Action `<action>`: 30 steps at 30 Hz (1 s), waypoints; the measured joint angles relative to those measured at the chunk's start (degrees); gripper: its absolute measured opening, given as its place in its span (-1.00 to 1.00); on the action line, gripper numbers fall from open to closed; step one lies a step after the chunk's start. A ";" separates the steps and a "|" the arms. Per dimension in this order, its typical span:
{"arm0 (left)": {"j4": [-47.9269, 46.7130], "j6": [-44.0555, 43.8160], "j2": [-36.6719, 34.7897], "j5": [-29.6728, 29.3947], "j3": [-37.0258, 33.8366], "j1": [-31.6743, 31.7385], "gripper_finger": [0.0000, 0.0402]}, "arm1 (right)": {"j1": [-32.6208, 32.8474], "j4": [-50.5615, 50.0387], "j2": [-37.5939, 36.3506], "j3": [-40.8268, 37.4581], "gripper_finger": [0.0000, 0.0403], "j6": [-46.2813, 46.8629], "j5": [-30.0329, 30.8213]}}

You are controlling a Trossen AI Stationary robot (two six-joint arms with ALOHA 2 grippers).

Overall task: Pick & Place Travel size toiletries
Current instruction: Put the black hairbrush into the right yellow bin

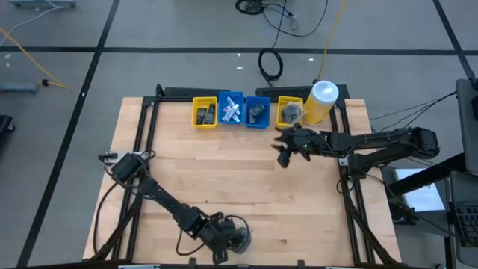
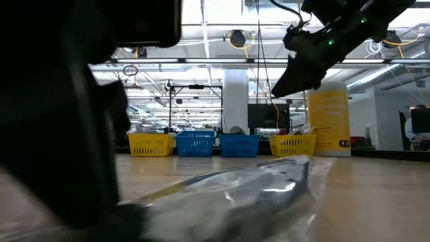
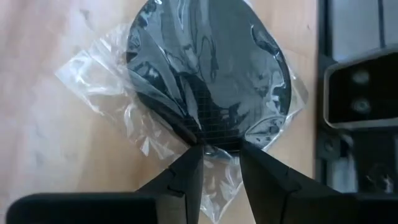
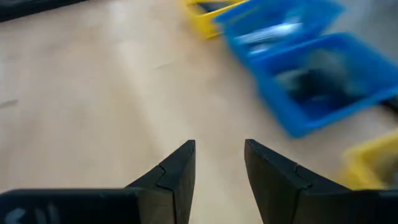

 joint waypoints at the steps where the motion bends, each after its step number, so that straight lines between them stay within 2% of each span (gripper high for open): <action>1: -0.16 0.40 0.03 -0.28 -0.02 0.39 -0.44 | 0.45 -0.04 0.00 0.00 -0.36 0.00 -2.78; 5: -0.62 2.90 0.10 -2.37 -0.07 2.01 -0.44 | 3.53 0.56 -0.02 -0.88 -0.36 0.52 -12.52; 8: -0.75 4.93 0.14 -3.36 -0.15 2.98 -0.44 | 6.80 0.41 0.02 -2.65 -0.36 1.03 -15.54; 12: -0.86 7.29 0.18 -3.55 -0.17 4.56 -0.44 | 11.09 2.81 0.37 -6.05 -0.36 1.93 -15.26; 17: -0.35 9.67 0.19 -3.36 -0.24 6.66 -0.44 | 16.76 13.35 0.35 -10.73 -0.36 1.48 -15.07; 22: 1.17 11.33 0.20 -2.80 -0.26 8.40 -0.44 | 22.75 17.84 0.88 -12.41 -0.36 -2.15 -10.33; 25: 2.54 12.66 0.23 -2.40 -0.33 9.45 -0.44 | 25.65 18.61 3.41 -12.55 -0.36 -2.94 -8.07; 30: 3.65 14.50 0.31 -2.43 -0.35 10.71 -0.44 | 28.42 25.65 10.75 -12.54 -0.36 -7.16 -7.33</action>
